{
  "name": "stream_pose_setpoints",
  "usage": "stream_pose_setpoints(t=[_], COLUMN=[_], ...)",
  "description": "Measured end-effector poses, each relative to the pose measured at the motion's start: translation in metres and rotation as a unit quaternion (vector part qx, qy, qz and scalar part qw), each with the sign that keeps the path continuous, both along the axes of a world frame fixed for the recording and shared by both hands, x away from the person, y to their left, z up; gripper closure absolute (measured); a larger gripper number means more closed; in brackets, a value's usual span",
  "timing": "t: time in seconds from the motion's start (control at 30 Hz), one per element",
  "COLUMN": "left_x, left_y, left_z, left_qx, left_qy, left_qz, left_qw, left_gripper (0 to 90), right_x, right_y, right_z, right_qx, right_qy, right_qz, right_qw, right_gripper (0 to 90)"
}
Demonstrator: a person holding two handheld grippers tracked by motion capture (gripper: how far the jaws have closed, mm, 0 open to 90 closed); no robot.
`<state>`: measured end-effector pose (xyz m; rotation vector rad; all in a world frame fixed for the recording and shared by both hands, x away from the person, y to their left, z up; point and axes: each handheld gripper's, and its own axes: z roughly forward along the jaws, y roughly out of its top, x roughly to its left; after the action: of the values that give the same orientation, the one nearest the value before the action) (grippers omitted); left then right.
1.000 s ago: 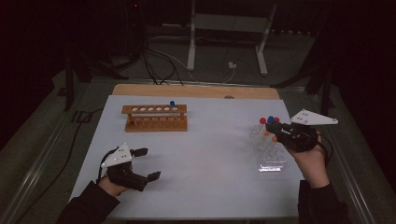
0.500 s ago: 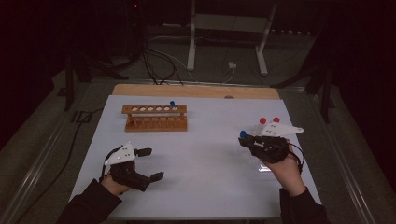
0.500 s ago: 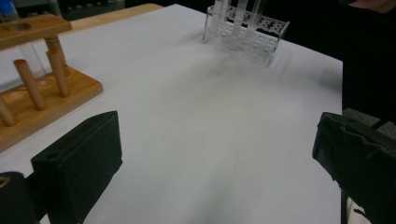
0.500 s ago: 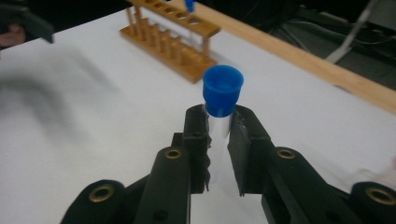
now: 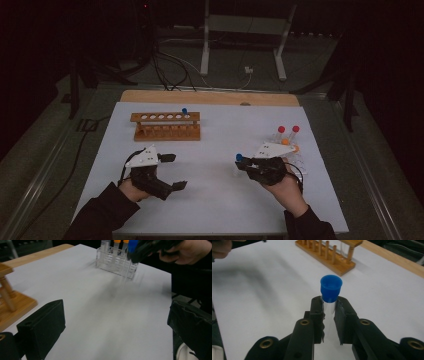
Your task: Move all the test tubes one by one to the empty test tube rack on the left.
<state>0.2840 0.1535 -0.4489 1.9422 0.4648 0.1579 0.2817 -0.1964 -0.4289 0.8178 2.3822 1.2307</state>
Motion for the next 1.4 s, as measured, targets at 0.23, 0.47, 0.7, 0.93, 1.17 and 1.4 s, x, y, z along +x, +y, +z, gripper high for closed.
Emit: stream_pose_setpoints(t=[0.23, 0.47, 0.7, 0.93, 1.17, 1.4], left_x=[0.006, 0.012, 0.012, 0.015, 0.016, 0.016], left_y=[-0.023, -0.049, -0.076, -0.095, -0.106, -0.112], left_z=[0.013, 0.029, 0.035, 0.033, 0.026, 0.022], left_qx=[-0.005, -0.019, -0.014, 0.001, 0.024, 0.048], left_qy=[-0.006, -0.009, -0.021, -0.028, -0.032, -0.045], left_qz=[-0.024, -0.046, -0.049, -0.038, -0.035, -0.040], left_qw=[0.9997, 0.9987, 0.9985, 0.9989, 0.9986, 0.9970], left_gripper=[2.5, 4.6, 13.4, 33.8, 51.3, 67.3], right_x=[-0.004, -0.009, -0.010, -0.011, -0.011, -0.011], right_y=[0.012, 0.021, 0.024, 0.025, 0.025, 0.025], right_z=[-0.007, -0.013, -0.014, -0.013, -0.012, -0.011], right_qx=[0.004, 0.007, 0.007, 0.010, 0.013, 0.013], right_qy=[0.007, 0.013, 0.014, 0.012, 0.012, 0.011], right_qz=[0.017, 0.032, 0.036, 0.039, 0.040, 0.040], right_qw=[0.9998, 0.9994, 0.9992, 0.9991, 0.9990, 0.9991], right_gripper=[77.7, 77.7, 77.7, 77.7, 77.7, 77.7])
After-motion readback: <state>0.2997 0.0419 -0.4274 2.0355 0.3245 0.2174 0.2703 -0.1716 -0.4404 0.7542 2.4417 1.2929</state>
